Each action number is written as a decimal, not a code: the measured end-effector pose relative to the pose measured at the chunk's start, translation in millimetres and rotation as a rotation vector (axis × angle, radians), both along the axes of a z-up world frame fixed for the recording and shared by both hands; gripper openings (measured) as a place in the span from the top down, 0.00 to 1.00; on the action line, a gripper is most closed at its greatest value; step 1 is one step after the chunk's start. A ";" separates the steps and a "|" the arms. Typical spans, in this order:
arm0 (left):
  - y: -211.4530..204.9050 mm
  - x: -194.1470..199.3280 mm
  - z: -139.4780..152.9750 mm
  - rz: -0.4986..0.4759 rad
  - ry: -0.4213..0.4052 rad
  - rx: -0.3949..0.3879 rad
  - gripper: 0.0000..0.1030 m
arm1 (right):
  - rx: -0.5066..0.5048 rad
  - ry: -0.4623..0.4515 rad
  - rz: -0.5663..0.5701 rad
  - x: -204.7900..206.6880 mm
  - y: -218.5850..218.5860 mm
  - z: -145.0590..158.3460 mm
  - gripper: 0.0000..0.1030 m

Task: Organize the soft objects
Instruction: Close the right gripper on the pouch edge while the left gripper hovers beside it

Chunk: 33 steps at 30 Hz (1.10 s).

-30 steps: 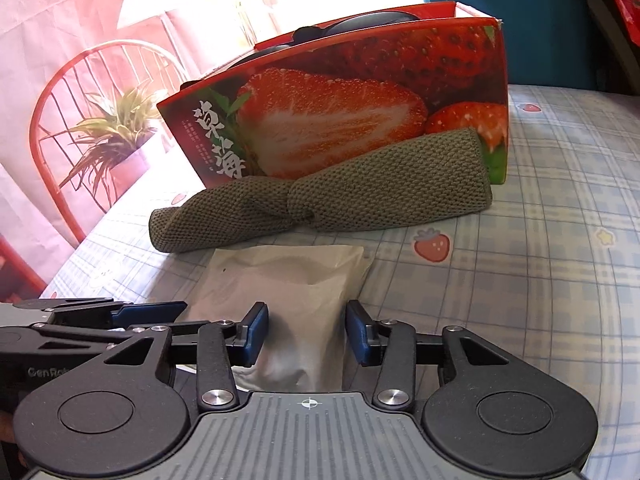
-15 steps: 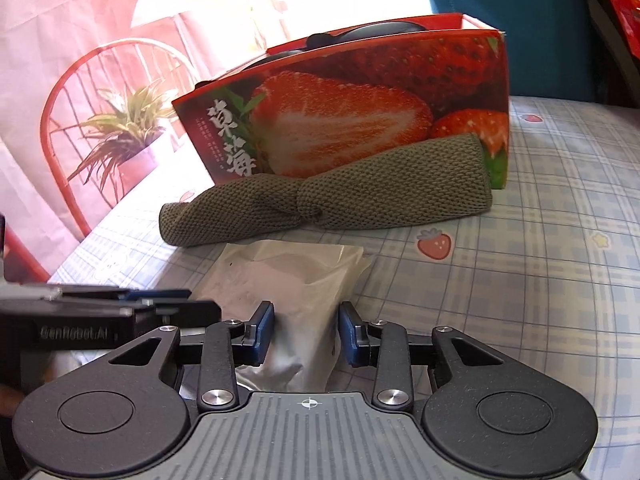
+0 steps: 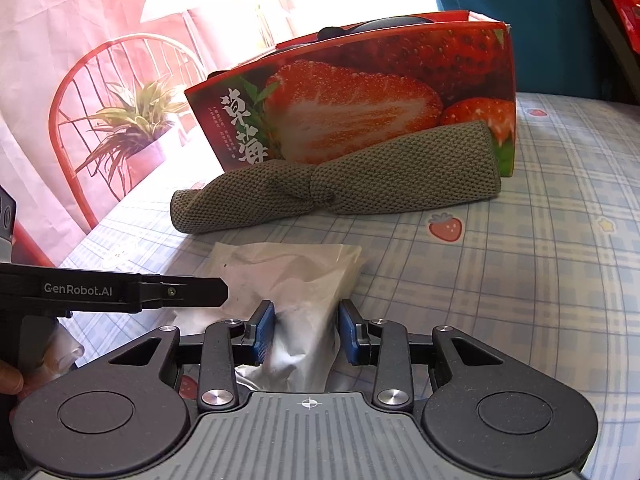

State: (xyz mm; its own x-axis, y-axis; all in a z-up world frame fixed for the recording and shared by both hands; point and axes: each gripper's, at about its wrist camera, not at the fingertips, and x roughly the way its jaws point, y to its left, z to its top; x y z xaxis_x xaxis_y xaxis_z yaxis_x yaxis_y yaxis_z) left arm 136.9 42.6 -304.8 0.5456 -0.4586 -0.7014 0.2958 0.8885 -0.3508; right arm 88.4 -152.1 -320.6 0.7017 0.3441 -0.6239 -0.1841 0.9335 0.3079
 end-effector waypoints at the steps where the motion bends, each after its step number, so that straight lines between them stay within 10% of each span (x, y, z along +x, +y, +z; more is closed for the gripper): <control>1: 0.1 0.2 -0.1 0.000 0.000 -0.001 0.58 | 0.001 0.001 -0.002 -0.5 0.4 0.1 0.68; 18: 4.3 -3.8 2.2 0.005 -0.027 -0.038 0.58 | -0.010 -0.053 0.017 -6.3 5.3 6.4 0.70; 22: 2.7 -5.4 11.7 -0.074 -0.061 -0.147 0.77 | 0.016 -0.075 0.053 -6.2 6.2 11.7 0.72; 33: 13.8 -4.6 9.2 0.057 -0.046 0.010 0.74 | -0.016 -0.049 0.013 -4.1 1.1 6.5 0.75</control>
